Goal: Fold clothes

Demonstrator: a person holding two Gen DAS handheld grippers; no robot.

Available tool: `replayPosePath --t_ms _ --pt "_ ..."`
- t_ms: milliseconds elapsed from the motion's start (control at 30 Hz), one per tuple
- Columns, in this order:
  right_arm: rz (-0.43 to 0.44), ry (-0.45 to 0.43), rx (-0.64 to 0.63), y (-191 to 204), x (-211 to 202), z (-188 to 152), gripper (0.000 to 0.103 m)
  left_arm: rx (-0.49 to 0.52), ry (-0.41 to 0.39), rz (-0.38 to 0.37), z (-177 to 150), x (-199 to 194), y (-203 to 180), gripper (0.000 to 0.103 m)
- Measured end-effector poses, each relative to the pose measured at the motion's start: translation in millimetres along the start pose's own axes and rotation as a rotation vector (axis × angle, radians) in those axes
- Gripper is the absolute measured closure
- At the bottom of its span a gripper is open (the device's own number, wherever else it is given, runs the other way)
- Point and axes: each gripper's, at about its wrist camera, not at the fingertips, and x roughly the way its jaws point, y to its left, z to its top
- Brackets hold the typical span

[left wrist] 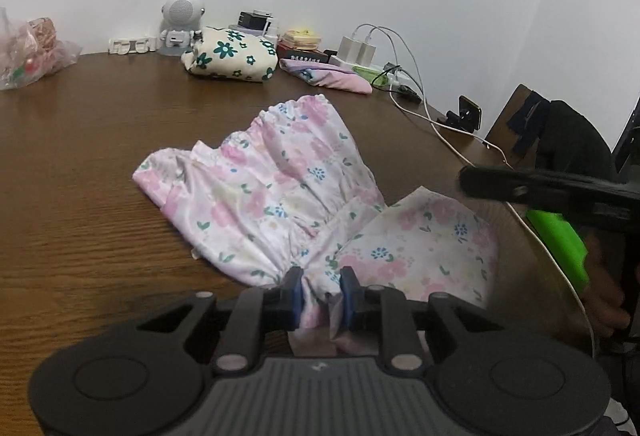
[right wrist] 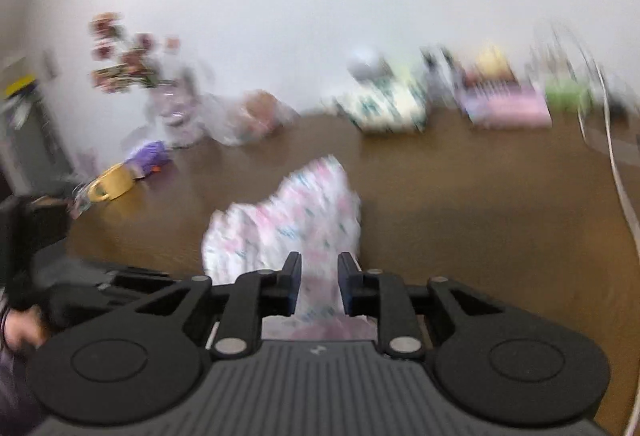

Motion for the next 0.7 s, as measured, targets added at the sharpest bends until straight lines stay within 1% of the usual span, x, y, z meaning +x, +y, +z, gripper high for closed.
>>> replayPosePath --t_ms 33,100,133,167,200,267,300,333,367,400,467,500,533,567,633,700 --pt "0.017 0.022 -0.022 5 4 2 0.083 -0.006 0.003 -0.003 1 0 2 0.084" --pt "0.039 0.101 -0.049 16 19 5 0.084 -0.018 0.013 -0.009 3 -1 7 0.083" --pt "0.023 0.144 -0.065 20 31 4 0.084 -0.005 -0.002 0.027 4 -9 7 0.083" --pt "-0.009 0.187 -0.071 22 43 0 0.086 0.016 -0.026 0.079 7 -19 5 0.080" --pt "-0.041 0.228 -0.071 23 56 -4 0.086 0.037 -0.049 0.131 9 -29 4 0.074" --pt "-0.069 0.245 -0.055 23 65 -6 0.086 0.135 -0.123 0.176 10 -54 -11 0.074" --pt "-0.080 0.247 -0.045 23 68 -7 0.086 0.171 -0.150 0.152 10 -65 -18 0.074" --pt "-0.087 0.247 -0.040 24 70 -7 0.085 0.191 -0.161 0.102 9 -71 -25 0.074" --pt "-0.092 0.245 -0.039 25 71 -7 0.085 0.205 -0.154 0.053 8 -72 -34 0.073" --pt "-0.097 0.244 -0.038 26 72 -8 0.084 0.223 -0.130 0.023 6 -67 -42 0.073" --pt "-0.095 0.246 -0.021 24 73 -7 0.084 0.247 -0.077 0.048 -1 -49 -49 0.072" --pt "-0.093 0.247 -0.011 23 74 -6 0.084 0.257 -0.051 0.067 -4 -39 -51 0.075" --pt "-0.089 0.251 0.005 21 73 -5 0.084 0.240 -0.039 0.095 -7 -32 -48 0.076" --pt "-0.085 0.254 0.026 17 70 -4 0.084 0.215 -0.031 0.100 -8 -27 -44 0.077" --pt "-0.074 0.242 0.048 13 60 0 0.084 0.172 -0.015 0.082 -8 -21 -35 0.077" --pt "-0.076 0.225 0.030 12 52 3 0.081 0.142 0.000 0.052 -7 -18 -26 0.076"
